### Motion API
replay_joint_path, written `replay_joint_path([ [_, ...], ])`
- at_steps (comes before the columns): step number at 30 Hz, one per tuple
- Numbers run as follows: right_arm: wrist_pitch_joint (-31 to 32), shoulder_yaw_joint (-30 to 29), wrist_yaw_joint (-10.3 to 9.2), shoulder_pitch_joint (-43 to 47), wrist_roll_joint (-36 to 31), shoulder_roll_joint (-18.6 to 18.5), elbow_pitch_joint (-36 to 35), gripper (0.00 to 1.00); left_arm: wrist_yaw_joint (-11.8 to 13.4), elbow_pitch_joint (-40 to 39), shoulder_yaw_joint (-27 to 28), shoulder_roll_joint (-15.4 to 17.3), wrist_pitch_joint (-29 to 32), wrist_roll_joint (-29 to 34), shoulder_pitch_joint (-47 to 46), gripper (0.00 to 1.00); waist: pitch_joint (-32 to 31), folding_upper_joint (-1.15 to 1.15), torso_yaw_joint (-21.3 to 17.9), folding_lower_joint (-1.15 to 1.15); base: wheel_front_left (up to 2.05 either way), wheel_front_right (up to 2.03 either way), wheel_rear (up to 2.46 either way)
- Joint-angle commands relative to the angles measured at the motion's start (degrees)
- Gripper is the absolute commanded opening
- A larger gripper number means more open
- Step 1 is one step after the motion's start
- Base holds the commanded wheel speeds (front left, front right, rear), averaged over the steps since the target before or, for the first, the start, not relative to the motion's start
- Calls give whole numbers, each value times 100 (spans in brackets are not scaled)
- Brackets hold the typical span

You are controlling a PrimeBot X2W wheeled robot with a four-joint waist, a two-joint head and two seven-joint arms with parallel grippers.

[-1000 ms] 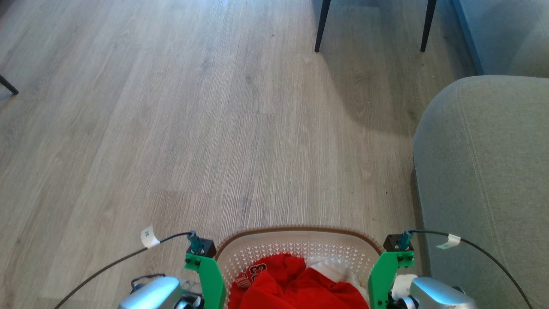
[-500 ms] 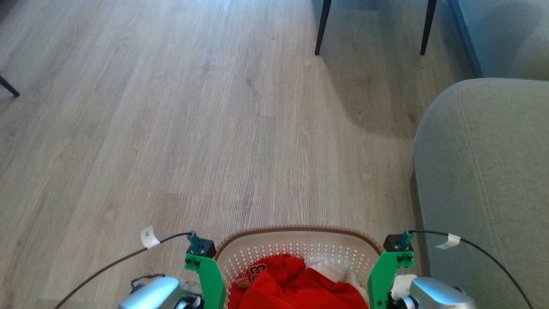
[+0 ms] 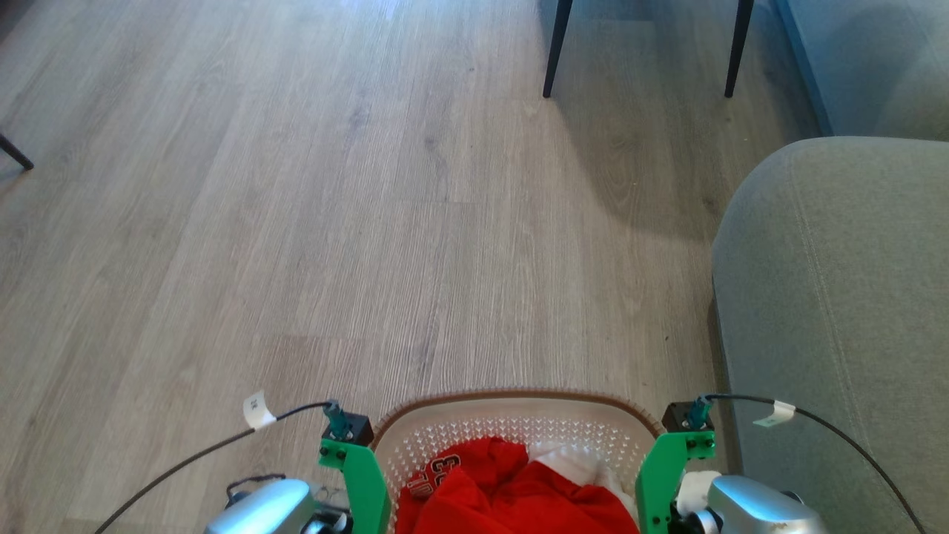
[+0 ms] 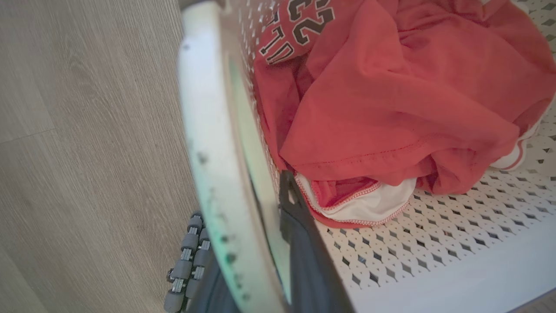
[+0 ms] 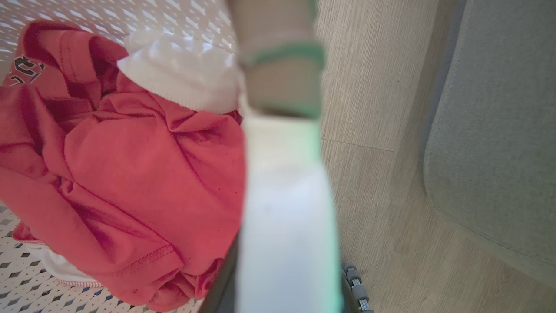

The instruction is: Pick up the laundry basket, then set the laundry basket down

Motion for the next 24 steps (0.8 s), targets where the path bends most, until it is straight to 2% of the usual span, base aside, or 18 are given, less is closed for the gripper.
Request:
replay_joint_path([
  [1, -70, 139, 96, -230, -42, 143, -182, 0, -74, -180, 35, -53, -27, 38, -260, 0, 0, 0, -6, 0, 0, 0, 0],
  [17, -132, 273, 96, -278, 63, 143, -117, 0, -74, -139, 35, -96, -103, 33, -276, 0, 82, 0, -88, 0, 0, 0, 0],
  [22, -206, 299, 96, -324, 71, 143, -68, 0, -74, -124, 35, -132, -195, 65, -297, 0, 237, 0, -88, 0, 0, 0, 0],
  [24, -272, 305, 96, -429, 66, 127, -60, 0, -74, -121, 36, -161, -288, 50, -384, 0, 499, 0, -91, 0, 0, 0, 0],
])
